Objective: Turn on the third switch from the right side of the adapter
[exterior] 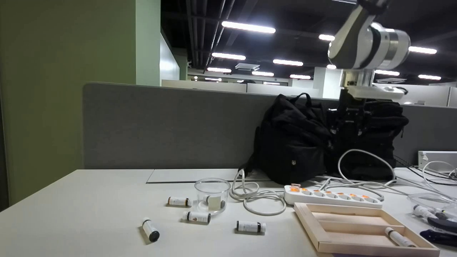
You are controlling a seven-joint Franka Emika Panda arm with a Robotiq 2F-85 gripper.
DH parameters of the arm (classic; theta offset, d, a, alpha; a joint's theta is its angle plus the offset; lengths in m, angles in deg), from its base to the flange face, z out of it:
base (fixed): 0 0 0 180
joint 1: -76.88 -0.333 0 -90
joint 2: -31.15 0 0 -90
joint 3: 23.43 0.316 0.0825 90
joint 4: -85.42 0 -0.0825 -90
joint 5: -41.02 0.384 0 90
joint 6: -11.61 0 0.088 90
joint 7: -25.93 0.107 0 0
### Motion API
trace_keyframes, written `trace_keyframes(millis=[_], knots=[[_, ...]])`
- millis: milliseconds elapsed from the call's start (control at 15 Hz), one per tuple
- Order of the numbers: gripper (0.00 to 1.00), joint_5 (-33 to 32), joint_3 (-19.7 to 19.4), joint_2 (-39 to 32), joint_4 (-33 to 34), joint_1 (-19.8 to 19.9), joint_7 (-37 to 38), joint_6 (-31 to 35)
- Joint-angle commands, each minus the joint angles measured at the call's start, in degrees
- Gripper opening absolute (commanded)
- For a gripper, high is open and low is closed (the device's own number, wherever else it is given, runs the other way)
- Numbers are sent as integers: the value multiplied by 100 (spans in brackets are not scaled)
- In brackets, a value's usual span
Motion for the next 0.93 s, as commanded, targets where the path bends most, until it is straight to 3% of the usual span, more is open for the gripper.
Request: trace_keyframes(millis=[0, 400, 867], knots=[[38, 636, 53, -913, 302, 358, -53, 836], [1, 860, 328, -1910, 708, 593, -40, 1260], [0, 661, 301, -2580, 1234, 416, 94, 1259]])
